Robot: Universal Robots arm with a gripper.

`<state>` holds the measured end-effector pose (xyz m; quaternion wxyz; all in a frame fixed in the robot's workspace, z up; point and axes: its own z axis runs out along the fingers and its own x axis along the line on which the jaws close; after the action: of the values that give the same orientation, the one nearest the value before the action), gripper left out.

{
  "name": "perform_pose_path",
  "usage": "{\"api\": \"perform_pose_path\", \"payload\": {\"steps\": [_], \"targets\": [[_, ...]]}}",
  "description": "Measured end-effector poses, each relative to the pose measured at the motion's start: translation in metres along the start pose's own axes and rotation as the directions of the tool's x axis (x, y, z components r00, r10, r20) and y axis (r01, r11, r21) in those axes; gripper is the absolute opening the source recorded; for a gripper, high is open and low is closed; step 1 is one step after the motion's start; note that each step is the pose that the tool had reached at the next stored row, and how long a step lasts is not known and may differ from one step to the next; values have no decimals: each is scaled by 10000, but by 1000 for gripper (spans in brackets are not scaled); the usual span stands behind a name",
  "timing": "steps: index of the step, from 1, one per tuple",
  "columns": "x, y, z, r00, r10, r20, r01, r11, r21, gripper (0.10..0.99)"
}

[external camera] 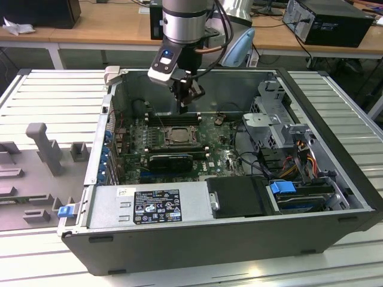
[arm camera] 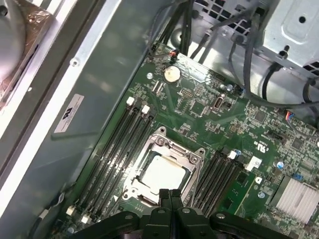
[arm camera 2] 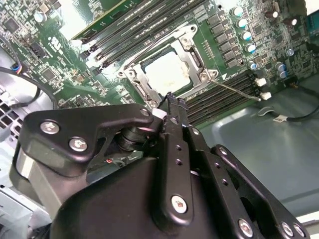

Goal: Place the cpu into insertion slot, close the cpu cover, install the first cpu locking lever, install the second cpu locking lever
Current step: 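Install the first cpu locking lever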

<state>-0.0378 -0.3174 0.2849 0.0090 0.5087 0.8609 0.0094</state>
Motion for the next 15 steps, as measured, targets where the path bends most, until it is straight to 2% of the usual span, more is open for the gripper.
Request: {"api": "perform_pose_path", "payload": {"steps": [5,10,15], "targets": [[0,0,0,9980,-630,-16,630,9980,-4,106],[0,0,0,9949,-1008,-25,1008,9949,-7,106],[0,0,0,9888,-1489,-37,1489,9889,-11,106]]}}
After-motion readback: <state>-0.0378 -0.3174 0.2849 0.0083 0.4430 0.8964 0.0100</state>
